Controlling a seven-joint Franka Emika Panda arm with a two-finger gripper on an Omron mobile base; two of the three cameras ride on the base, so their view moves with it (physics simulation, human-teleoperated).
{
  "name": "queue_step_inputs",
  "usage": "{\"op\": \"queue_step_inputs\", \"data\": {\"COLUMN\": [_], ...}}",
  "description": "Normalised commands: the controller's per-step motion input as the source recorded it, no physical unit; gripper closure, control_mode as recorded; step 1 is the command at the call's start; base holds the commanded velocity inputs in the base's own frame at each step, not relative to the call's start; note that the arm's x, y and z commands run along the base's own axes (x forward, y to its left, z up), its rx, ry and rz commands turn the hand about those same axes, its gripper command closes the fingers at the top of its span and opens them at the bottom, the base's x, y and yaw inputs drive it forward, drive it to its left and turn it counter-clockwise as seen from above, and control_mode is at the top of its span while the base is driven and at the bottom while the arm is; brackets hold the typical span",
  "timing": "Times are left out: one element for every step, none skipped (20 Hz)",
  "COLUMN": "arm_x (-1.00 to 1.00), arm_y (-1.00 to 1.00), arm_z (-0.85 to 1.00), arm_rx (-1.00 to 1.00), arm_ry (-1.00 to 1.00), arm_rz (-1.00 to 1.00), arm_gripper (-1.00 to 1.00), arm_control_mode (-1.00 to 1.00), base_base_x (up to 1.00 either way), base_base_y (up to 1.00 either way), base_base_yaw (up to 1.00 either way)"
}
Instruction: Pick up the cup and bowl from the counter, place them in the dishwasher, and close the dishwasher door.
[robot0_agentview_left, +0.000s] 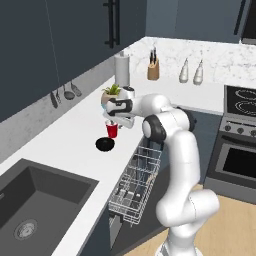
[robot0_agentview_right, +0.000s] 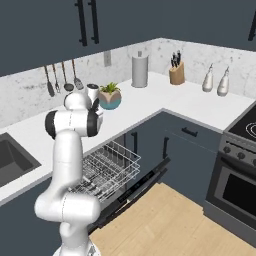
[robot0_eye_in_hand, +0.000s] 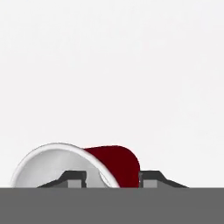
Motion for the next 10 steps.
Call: {"op": "queue_step_inputs", "data": {"arm_x": [-0.27,-0.34,-0.42,-0.51,-0.64,-0.76,-0.91,-1.00,-1.00,-1.00], "arm_y": [-0.05,-0.10,-0.14,-0.23,-0.34,-0.48,-0.66,-0.95,-1.00,-1.00], "arm_z": [-0.11,-0.10,-0.07,-0.04,0.00,0.00,0.00,0.00,0.00,0.00], "arm_rx": [0.00,0.00,0.01,0.03,0.05,0.07,0.09,0.11,0.13,0.14], "arm_ry": [0.00,0.00,0.00,0.00,0.00,0.00,0.00,-0.05,-0.05,-0.03], "arm_rz": [0.00,-0.01,-0.03,-0.05,-0.06,-0.09,-0.11,-0.12,-0.13,-0.15], "arm_gripper": [1.00,1.00,1.00,1.00,1.00,1.00,1.00,1.00,1.00,1.00], "arm_control_mode": [-1.00,-1.00,-1.00,-1.00,-1.00,-1.00,-1.00,-1.00,-1.00,-1.00], "base_base_x": [0.00,0.00,0.00,0.00,0.00,0.00,0.00,0.00,0.00,0.00], "base_base_y": [0.00,0.00,0.00,0.00,0.00,0.00,0.00,0.00,0.00,0.00], "base_base_yaw": [0.00,0.00,0.00,0.00,0.00,0.00,0.00,0.00,0.00,0.00]}}
